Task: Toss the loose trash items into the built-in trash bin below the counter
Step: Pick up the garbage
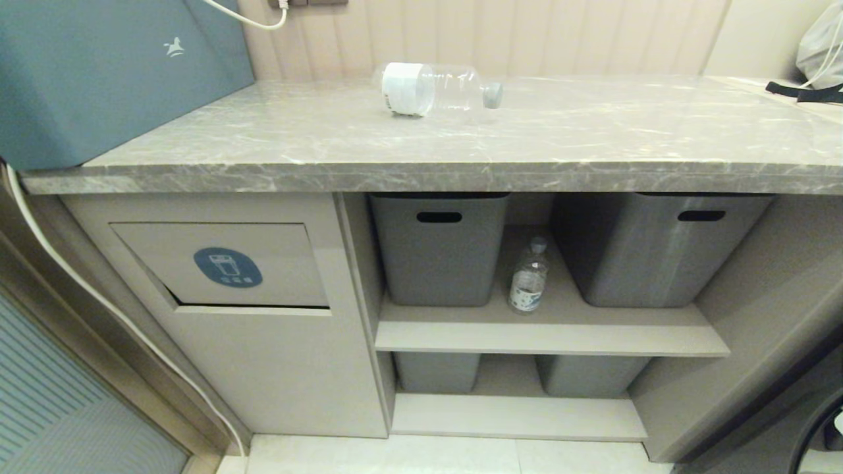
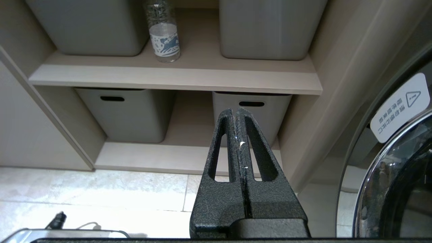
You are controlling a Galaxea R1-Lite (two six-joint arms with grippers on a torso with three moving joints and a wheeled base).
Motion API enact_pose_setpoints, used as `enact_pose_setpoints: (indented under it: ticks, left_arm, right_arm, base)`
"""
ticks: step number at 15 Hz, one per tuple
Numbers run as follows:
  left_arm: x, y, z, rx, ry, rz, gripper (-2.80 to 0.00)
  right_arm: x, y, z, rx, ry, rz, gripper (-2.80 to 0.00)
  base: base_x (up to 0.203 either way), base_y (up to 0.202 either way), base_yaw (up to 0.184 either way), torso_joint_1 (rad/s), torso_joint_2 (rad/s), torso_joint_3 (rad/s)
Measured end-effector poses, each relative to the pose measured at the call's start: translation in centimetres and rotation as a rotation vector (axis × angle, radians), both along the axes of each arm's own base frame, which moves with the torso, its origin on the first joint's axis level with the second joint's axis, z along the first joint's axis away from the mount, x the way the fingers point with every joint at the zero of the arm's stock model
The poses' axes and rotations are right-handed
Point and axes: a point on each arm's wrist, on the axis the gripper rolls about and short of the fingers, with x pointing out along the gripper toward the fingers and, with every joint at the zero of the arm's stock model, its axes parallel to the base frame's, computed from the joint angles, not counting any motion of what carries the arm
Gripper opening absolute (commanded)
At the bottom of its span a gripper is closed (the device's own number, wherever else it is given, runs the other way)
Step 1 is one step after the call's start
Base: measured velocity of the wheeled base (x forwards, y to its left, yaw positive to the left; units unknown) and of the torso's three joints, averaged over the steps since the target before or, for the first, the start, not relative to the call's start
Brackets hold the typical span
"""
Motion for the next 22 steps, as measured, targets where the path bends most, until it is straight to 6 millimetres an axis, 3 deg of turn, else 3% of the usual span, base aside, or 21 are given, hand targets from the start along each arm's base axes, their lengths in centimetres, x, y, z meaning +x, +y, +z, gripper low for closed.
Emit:
enact_pose_setpoints:
  ticks: [5, 8, 10, 12, 14, 17, 18, 19, 22]
  left_arm:
    - [0.0, 0.0, 0.0, 0.001, 0.0, 0.0, -2.8]
    - [0.0, 0.0, 0.0, -0.001, 0.0, 0.001, -2.8]
    - [0.0, 0.0, 0.0, -0.011, 0.0, 0.004, -2.8]
    - [0.0, 0.0, 0.0, -0.012, 0.0, 0.005, -2.8]
    - [0.0, 0.0, 0.0, -0.012, 0.0, 0.006, -2.8]
    - [0.0, 0.0, 0.0, -0.012, 0.0, 0.007, -2.8]
    - [0.0, 0.0, 0.0, -0.012, 0.0, 0.007, -2.8]
    - [0.0, 0.0, 0.0, -0.012, 0.0, 0.007, -2.8]
    - [0.0, 0.0, 0.0, -0.013, 0.0, 0.007, -2.8]
  right_arm:
    - [-0.2, 0.0, 0.8, -0.058, -0.027, 0.022, -2.8]
    - [-0.9, 0.2, 4.7, -0.118, -0.098, 0.064, -2.8]
    - [0.3, 0.2, 7.8, -0.112, -0.057, 0.075, -2.8]
    - [3.7, 0.2, 10.3, -0.084, 0.046, 0.087, -2.8]
    - [8.5, 0.2, 11.6, -0.049, 0.154, 0.109, -2.8]
    - [15.9, 1.2, 11.1, -0.016, 0.248, 0.175, -2.8]
    - [17.9, 1.7, 10.4, -0.019, 0.256, 0.201, -2.03]
    - [19.6, 2.3, 9.3, -0.025, 0.262, 0.223, 0.0]
    - [23.0, 3.5, 6.2, 0.0, 0.259, 0.252, 0.0]
  base:
    - [0.0, 0.0, 0.0, 0.0, 0.0, 0.0]
    - [0.0, 0.0, 0.0, 0.0, 0.0, 0.0]
    - [0.0, 0.0, 0.0, 0.0, 0.0, 0.0]
    - [0.0, 0.0, 0.0, 0.0, 0.0, 0.0]
    - [0.0, 0.0, 0.0, 0.0, 0.0, 0.0]
    - [0.0, 0.0, 0.0, 0.0, 0.0, 0.0]
    - [0.0, 0.0, 0.0, 0.0, 0.0, 0.0]
    - [0.0, 0.0, 0.0, 0.0, 0.0, 0.0]
    - [0.0, 0.0, 0.0, 0.0, 0.0, 0.0]
